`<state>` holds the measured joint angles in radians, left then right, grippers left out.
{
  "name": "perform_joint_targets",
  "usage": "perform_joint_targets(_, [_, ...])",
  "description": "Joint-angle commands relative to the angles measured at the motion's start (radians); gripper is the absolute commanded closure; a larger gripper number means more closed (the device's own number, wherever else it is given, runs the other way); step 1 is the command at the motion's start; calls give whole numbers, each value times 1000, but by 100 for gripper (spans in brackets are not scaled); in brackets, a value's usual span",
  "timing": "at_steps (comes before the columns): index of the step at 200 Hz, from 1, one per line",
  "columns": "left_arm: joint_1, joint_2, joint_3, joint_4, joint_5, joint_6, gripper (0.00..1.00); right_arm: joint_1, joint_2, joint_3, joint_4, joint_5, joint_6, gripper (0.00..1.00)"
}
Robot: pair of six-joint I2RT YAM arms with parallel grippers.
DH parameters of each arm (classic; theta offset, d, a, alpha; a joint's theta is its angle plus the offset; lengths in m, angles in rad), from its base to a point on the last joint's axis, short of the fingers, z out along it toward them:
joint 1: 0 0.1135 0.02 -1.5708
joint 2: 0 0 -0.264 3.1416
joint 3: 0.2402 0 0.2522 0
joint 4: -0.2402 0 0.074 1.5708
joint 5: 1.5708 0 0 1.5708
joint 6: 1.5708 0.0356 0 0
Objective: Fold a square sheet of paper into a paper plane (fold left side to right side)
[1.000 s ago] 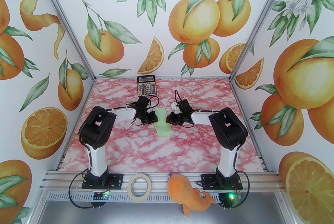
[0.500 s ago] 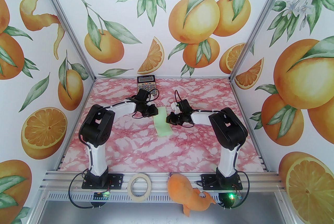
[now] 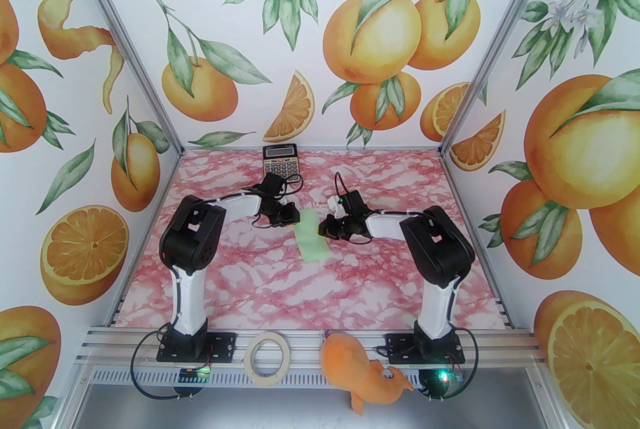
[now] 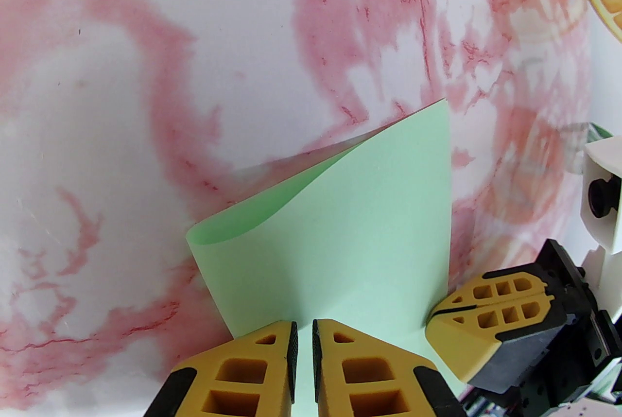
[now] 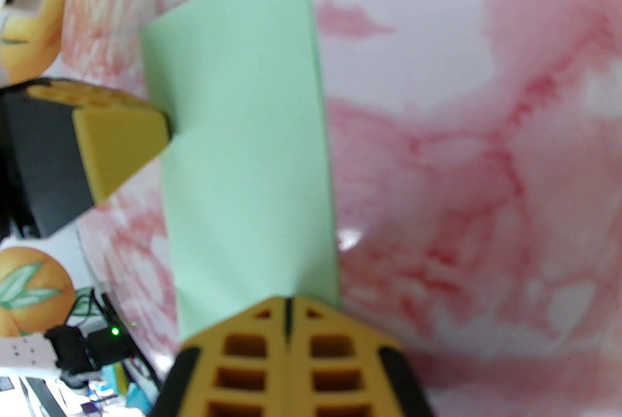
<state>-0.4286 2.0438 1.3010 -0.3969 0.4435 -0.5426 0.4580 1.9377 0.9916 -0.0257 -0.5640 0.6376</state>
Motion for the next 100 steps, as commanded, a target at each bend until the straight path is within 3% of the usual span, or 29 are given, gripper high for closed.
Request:
perform_joint_targets(1, [-11, -97, -10, -22, -16, -4, 83, 6, 39, -24, -64, 73, -6, 100])
perform_joint_targets(100, [-193, -312, -334, 145, -44, -214, 83, 7, 42, -30, -52, 70, -4, 100])
